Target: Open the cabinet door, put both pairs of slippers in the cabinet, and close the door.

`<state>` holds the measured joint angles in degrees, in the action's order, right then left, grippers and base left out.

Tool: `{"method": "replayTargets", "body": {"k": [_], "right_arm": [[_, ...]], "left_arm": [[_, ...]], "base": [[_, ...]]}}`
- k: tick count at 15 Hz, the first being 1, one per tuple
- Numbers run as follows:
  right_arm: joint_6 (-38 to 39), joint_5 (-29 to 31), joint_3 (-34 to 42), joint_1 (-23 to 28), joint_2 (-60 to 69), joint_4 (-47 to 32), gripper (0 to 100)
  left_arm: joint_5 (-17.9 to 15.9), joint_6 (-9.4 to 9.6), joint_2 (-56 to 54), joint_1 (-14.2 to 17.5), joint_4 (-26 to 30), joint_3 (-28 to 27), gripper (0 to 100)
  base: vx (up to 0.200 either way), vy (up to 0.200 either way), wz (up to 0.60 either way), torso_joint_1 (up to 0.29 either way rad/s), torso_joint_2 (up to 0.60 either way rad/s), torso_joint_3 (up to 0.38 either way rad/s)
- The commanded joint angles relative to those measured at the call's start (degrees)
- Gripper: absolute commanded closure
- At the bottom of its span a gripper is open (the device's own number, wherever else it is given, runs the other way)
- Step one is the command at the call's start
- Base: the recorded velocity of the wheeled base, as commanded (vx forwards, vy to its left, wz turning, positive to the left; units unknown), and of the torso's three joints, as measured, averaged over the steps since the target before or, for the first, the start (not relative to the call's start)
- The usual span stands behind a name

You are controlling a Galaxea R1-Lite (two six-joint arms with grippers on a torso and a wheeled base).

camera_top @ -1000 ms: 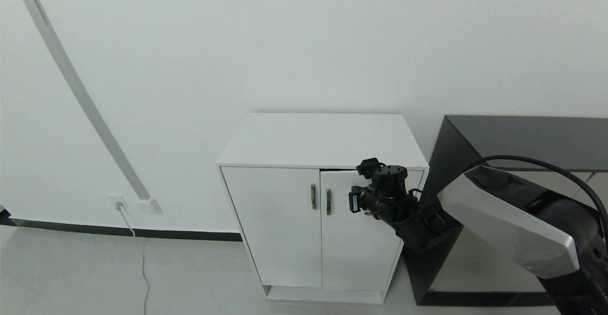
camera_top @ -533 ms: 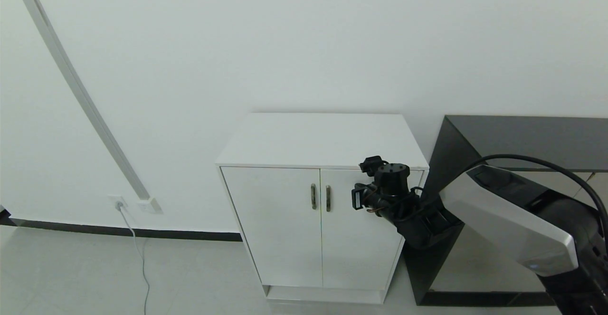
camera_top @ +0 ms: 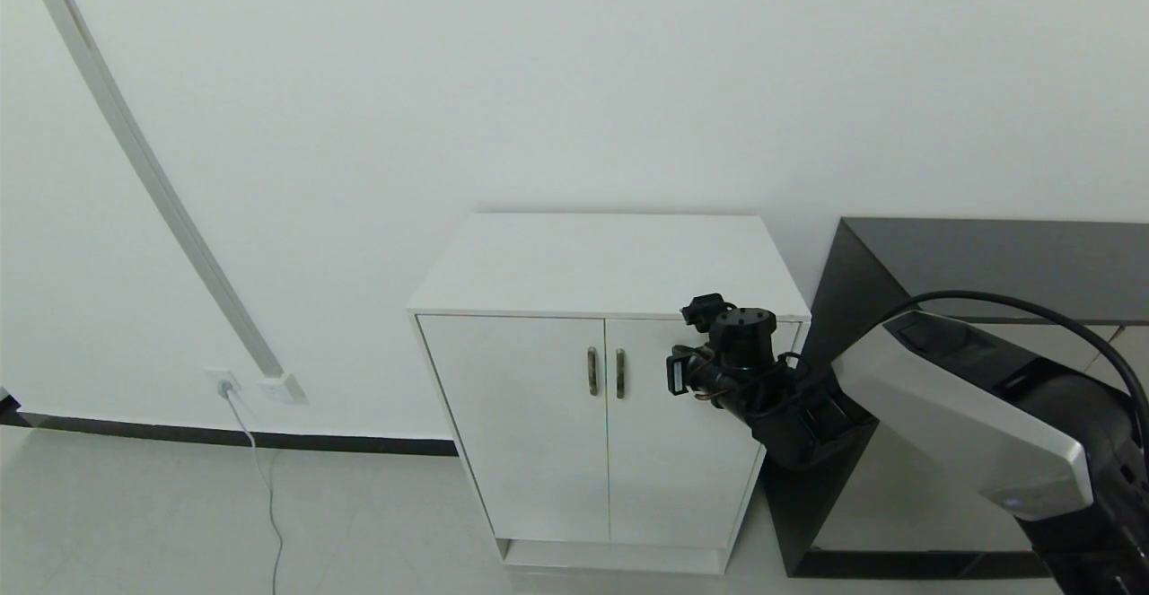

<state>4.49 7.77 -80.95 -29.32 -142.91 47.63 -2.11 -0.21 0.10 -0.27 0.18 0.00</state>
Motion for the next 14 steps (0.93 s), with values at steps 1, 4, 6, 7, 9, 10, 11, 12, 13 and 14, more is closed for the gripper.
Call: {"method": "replayTargets", "body": {"k": [1,4,6,7,9,10,11,12,13,14], "right_arm": [[0.00,-0.03,0.00,-0.04,0.00,0.01,100],[0.00,-0.03,-0.18,-0.04,0.00,-0.52,100],[0.00,-0.03,-0.97,-0.04,0.09,-1.57,100],[0.00,0.23,-1.50,-0.04,0.09,-2.10,100],[0.00,0.76,-2.55,-0.12,0.09,-2.72,100],[0.00,0.76,-2.55,-0.12,0.18,-2.72,100],[0.00,0.85,-2.55,-0.21,0.18,-2.72,100],[0.00,0.85,-2.46,-0.21,0.18,-2.72,100],[0.00,0.85,-2.20,-0.30,0.35,-2.63,100],[0.00,1.20,-1.06,-0.39,1.23,-2.45,100]], "left_arm": [[0.00,0.03,-0.01,0.00,-0.01,0.00,100],[0.00,0.03,-0.01,0.00,-0.01,0.00,100],[0.00,-0.06,-0.01,0.09,-0.01,0.00,100],[0.00,-0.06,-0.01,0.00,-0.01,0.00,100],[0.00,-0.06,-0.01,0.00,-0.01,0.00,100],[0.00,-0.06,-0.01,0.09,-0.01,0.00,100],[0.00,-0.06,-0.01,0.00,-0.01,0.00,100],[0.00,-0.06,-0.01,0.00,-0.01,0.00,100],[0.00,-0.06,-0.01,0.00,-0.01,0.00,100],[0.00,-0.06,-0.01,0.00,-0.01,0.00,100]], "base": [[0.000,0.000,0.00,0.000,0.00,0.000],[0.000,0.000,0.00,0.000,0.00,0.000],[0.000,0.000,0.00,0.000,0.00,0.000],[0.000,0.000,0.00,0.000,0.00,0.000],[0.000,0.000,0.00,0.000,0.00,0.000],[0.000,0.000,0.00,0.000,0.00,0.000],[0.000,0.000,0.00,0.000,0.00,0.000],[0.000,0.000,0.00,0.000,0.00,0.000],[0.000,0.000,0.00,0.000,0.00,0.000],[0.000,0.000,0.00,0.000,0.00,0.000]]}}
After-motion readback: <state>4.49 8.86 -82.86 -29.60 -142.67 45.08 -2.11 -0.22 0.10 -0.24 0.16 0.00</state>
